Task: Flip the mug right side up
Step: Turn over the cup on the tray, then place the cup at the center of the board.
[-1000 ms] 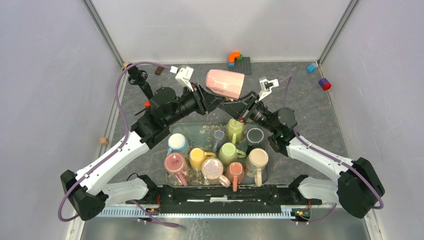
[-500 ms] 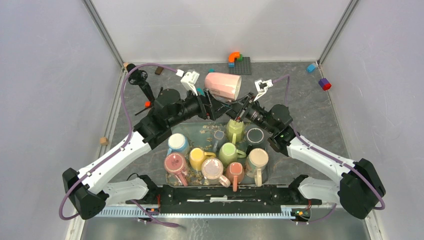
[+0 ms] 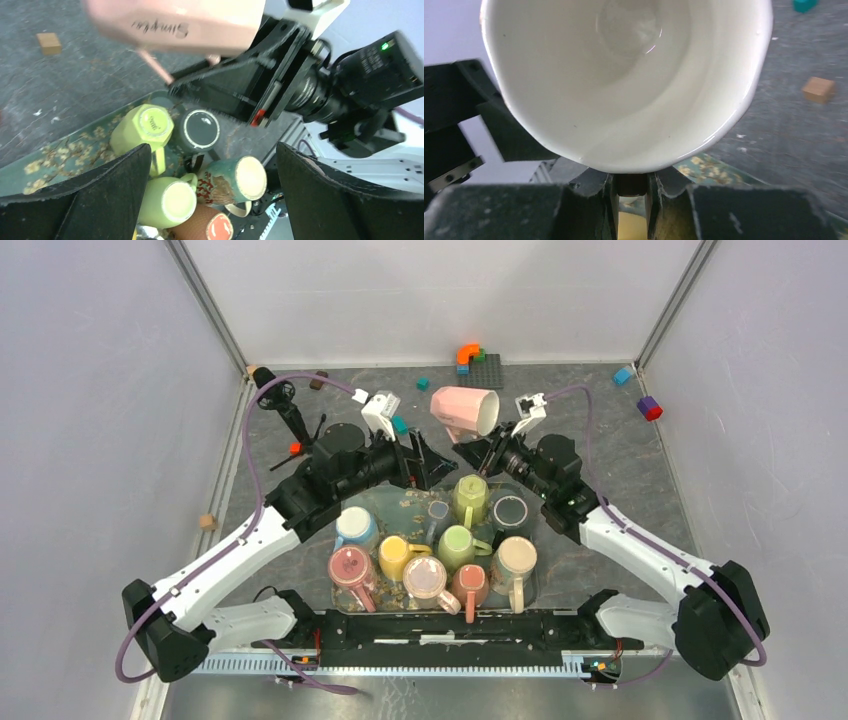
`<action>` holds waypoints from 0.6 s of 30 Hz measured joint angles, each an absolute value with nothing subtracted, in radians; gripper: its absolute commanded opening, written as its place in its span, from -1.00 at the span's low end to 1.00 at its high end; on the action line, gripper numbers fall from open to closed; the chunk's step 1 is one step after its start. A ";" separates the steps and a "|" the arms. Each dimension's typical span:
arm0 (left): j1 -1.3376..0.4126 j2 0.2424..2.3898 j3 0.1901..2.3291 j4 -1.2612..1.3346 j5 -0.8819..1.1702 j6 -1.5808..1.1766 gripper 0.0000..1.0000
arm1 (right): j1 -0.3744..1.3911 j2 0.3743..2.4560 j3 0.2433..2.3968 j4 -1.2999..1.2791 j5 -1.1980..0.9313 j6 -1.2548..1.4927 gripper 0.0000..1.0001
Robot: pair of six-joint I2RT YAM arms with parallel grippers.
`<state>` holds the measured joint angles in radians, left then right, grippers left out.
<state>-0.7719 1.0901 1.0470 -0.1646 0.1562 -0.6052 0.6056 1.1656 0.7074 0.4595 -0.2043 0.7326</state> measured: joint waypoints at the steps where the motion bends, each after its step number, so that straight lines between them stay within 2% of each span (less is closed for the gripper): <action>1: -0.772 1.085 1.047 -0.184 0.143 -0.600 0.99 | 0.592 1.166 0.723 0.418 -0.197 0.719 -1.00; 10: -0.772 1.057 1.069 -0.352 0.083 -0.529 0.99 | 0.435 1.229 0.975 0.052 -0.019 0.499 -1.00; 18: -0.772 1.024 1.080 -0.441 0.080 -0.495 0.99 | 0.308 1.449 1.188 -0.191 0.129 0.324 -1.00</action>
